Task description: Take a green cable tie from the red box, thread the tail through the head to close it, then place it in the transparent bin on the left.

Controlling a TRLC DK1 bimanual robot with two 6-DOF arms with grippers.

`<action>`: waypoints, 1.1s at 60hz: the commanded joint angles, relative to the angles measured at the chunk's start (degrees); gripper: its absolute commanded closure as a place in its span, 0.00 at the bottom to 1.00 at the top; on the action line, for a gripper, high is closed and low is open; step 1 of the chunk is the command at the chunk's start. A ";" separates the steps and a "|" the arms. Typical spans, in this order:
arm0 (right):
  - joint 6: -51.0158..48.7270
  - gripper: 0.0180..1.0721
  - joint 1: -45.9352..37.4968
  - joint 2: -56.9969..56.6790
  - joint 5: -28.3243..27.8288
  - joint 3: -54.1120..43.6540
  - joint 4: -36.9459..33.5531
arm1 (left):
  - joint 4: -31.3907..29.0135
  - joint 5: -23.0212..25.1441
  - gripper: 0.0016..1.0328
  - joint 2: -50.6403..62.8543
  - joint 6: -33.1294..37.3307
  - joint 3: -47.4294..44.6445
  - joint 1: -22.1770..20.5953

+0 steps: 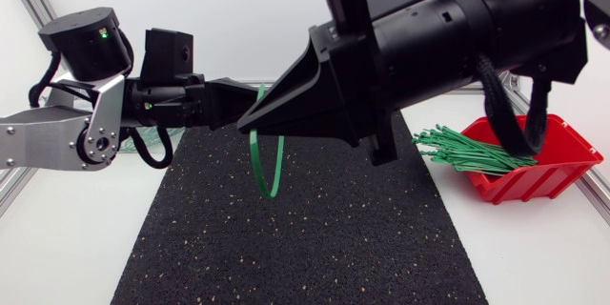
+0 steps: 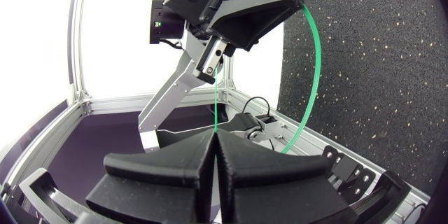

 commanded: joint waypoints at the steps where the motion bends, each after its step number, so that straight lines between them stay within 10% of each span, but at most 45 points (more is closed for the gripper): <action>1: 4.09 0.95 -0.47 -1.03 -1.23 0.93 -0.51 | 1.23 0.18 0.97 -1.33 -1.55 -1.09 -0.72; 66: 11.74 0.95 -4.95 -4.99 -7.30 1.63 -1.56 | 1.93 -9.14 0.97 -9.59 -7.00 -1.88 -5.20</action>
